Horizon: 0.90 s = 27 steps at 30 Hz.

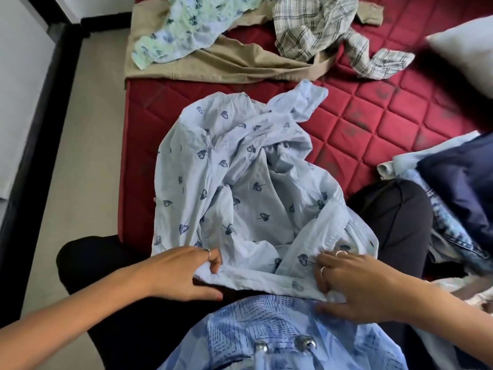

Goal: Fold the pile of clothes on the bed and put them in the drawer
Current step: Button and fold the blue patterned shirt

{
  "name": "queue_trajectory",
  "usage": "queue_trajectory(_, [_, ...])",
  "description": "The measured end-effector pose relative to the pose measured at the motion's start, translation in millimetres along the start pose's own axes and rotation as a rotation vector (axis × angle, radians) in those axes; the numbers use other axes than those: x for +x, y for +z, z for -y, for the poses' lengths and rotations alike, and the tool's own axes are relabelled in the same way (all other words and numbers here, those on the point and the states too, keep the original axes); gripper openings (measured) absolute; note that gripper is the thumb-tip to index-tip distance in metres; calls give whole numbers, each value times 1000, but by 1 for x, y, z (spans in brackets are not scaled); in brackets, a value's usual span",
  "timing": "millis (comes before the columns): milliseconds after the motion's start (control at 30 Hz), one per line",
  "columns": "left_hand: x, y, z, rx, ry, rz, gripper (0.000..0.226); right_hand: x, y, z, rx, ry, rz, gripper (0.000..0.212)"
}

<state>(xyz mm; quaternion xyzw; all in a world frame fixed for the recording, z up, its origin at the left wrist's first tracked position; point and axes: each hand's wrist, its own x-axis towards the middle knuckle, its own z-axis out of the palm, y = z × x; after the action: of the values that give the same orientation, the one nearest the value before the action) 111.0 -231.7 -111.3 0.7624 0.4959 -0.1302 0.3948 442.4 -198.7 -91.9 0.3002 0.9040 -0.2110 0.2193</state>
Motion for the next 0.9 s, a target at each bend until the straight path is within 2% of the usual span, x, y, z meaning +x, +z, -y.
queue_trajectory(67, [2,1,0,284,9,-10,45,2,10,0,-125,-6,-146,53])
queue_trajectory(133, [6,11,8,475,140,-133,52,4,19,0,-203,23,-236,54])
queue_trajectory(267, [7,26,26,667,234,-253,79,10,23,9,-235,59,-195,28])
queue_trajectory(367, [2,30,36,743,316,-373,68,9,9,13,-175,60,-204,12])
queue_trajectory(567, [-2,17,47,720,295,-607,46,7,-63,17,51,33,-320,42])
queue_trajectory(633, [1,-8,44,721,216,-721,43,7,-97,11,-13,66,-421,43])
queue_trajectory(700, [3,-49,42,729,23,-852,41,9,-133,-1,-75,143,-496,40])
queue_trajectory(800, [0,-127,30,789,-266,-837,32,21,-185,-28,-52,248,-543,24])
queue_trajectory(833, [-10,-168,18,826,-337,-849,24,26,-215,-34,-83,246,-612,20])
queue_trajectory(900, [-18,-228,-3,751,-467,-797,21,38,-254,-47,-139,285,-682,18])
